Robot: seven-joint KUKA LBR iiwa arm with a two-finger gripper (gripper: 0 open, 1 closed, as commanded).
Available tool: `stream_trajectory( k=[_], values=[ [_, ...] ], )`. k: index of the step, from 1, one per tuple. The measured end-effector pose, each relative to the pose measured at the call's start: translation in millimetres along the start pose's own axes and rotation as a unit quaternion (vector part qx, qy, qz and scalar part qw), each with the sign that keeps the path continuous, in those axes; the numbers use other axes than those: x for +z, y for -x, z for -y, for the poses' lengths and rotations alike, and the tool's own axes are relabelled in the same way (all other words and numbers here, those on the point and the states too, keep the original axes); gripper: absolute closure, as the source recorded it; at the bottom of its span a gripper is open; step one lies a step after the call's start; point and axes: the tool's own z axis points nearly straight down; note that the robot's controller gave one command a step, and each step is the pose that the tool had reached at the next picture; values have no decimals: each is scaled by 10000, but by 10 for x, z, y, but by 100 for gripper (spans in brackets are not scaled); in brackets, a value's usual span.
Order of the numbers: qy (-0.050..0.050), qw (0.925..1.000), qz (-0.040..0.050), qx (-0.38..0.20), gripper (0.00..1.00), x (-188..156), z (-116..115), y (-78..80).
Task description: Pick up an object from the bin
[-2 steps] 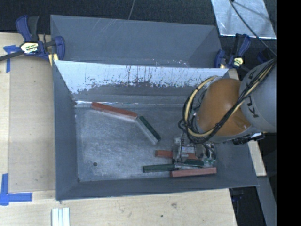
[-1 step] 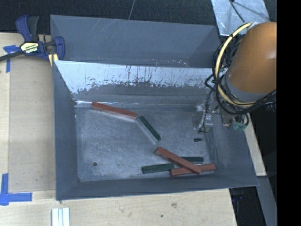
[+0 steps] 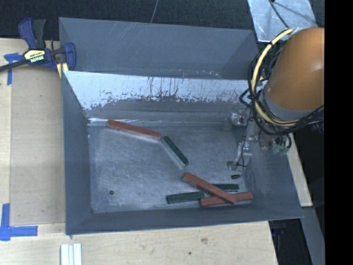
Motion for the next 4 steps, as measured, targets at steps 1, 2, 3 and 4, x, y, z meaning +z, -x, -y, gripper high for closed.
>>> stream_trajectory(
  k=[1, 2, 3, 4],
  values=[
    [-1, 10000, 66, 3, 0, 194, -40, 1],
    [3, 10000, 21, -25, 0, 912, -195, -73],
    [5, 9999, 9, 153, 0, 1429, 66, -136],
    [-13, 9998, -5, 202, 0, 1796, 25, -230]
  ],
)
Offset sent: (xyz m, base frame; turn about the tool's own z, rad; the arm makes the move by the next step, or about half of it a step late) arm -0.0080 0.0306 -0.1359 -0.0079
